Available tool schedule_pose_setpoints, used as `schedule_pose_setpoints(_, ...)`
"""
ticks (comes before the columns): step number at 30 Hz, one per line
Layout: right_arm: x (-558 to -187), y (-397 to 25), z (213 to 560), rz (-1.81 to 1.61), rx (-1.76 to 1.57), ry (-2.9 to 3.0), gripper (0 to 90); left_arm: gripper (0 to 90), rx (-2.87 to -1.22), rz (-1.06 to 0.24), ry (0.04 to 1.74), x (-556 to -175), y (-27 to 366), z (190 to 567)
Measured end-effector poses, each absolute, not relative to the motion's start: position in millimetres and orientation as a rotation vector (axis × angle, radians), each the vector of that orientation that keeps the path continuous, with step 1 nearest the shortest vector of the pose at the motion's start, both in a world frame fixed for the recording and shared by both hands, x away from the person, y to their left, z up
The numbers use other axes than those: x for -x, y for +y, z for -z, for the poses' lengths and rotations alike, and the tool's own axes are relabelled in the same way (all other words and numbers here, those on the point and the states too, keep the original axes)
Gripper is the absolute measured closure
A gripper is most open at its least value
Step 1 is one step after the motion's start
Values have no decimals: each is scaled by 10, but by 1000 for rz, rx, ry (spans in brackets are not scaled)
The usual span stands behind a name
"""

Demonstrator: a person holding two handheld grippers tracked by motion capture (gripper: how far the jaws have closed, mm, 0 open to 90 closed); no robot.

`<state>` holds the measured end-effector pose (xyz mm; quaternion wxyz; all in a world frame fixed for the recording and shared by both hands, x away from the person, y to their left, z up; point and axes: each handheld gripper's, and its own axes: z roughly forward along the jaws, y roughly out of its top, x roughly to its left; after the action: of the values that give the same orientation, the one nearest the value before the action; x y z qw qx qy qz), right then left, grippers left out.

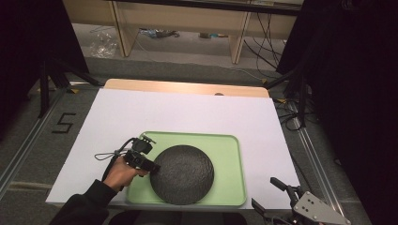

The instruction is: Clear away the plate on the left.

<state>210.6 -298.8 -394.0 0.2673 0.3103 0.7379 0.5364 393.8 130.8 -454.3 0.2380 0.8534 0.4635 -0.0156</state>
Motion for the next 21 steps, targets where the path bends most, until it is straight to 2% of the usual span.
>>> schedule_pose_setpoints(9,-2086,-2977,3941,-1450,-861,2012,168,607,-2340,55,1260,-3906,1249,4547)
schedule_pose_setpoints(14,-2087,-2979,3942,-1448,-862,2013,168,538,-2346,-32,1255,-3903,1265,4508)
schedule_pose_setpoints(18,-2097,-2983,3944,-1443,-849,2002,168,517,-2311,-23,1259,-3927,1376,4486)
schedule_pose_setpoints(21,-2091,-2978,3944,-1444,-865,2010,167,498,-2258,31,1259,-3895,1449,4422)
